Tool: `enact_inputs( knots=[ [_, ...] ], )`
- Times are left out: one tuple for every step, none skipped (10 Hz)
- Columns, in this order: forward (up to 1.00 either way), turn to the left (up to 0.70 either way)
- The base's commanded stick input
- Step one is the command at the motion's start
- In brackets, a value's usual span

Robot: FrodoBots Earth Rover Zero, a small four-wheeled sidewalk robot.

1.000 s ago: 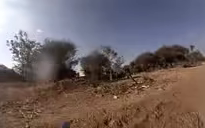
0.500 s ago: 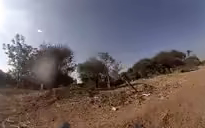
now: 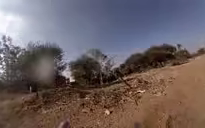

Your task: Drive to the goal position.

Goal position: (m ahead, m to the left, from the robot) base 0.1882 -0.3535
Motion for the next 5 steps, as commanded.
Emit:
enact_inputs(
  knots=[
    [0.70,0.00],
    [0.70,0.00],
    [0.70,0.00],
    [0.70,0.00],
    [0.00,0.00]
  ],
)
